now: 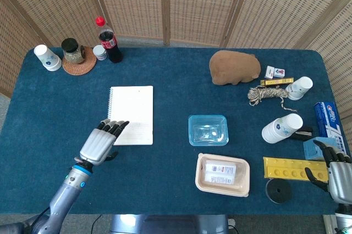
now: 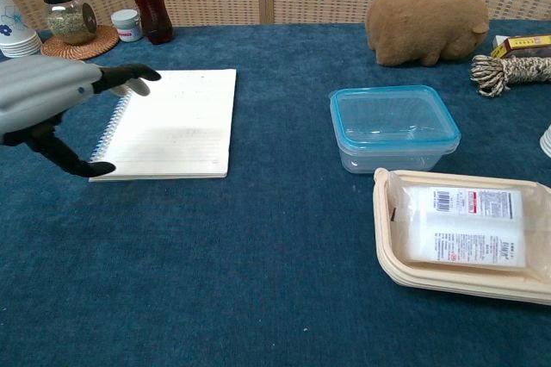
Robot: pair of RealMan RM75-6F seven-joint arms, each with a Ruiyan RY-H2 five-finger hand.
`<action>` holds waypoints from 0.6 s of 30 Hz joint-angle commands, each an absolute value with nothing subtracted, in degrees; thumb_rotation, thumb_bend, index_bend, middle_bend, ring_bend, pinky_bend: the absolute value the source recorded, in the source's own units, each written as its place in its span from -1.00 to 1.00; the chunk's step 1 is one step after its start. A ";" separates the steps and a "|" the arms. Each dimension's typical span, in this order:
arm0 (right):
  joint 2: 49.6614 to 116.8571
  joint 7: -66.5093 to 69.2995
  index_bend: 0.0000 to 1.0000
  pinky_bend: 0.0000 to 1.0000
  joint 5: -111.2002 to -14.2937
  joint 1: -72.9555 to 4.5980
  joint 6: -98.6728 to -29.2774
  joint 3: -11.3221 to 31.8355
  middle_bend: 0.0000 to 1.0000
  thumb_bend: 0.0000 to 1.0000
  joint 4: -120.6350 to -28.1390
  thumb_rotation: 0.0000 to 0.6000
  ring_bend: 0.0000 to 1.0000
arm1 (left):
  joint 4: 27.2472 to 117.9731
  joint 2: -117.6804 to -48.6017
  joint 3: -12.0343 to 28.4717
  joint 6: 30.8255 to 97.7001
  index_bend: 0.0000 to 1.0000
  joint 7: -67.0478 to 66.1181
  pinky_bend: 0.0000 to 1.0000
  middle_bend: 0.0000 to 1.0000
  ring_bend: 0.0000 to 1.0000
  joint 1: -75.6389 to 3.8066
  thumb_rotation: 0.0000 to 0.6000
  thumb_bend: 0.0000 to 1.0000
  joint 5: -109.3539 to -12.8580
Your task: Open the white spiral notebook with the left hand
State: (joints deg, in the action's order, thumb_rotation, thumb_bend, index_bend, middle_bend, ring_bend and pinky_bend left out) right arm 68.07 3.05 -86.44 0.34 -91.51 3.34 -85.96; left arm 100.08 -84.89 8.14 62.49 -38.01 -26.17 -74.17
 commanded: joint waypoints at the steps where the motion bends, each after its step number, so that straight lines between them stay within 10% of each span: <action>1: 68.05 3.32 -0.65 -0.30 -86.29 0.63 -91.70 3.33 -0.43 -0.42 -85.75 1.00 -0.50 | 97.53 -88.42 9.16 60.99 -0.74 -40.53 -0.66 -0.62 -0.62 -28.80 1.00 -0.60 -71.47; 18: 67.46 5.65 -0.65 -0.30 -85.14 2.61 -93.06 3.70 -0.43 -0.42 -84.55 1.00 -0.50 | 91.14 -97.45 9.78 60.46 -0.77 -45.76 -0.75 -0.67 -0.68 -35.03 1.00 -0.60 -65.61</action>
State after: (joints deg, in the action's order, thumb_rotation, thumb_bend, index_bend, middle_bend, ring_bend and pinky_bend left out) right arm 67.47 5.64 -85.15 2.59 -93.06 3.70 -84.56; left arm 91.45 -97.11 9.75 60.39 -45.46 -34.73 -65.92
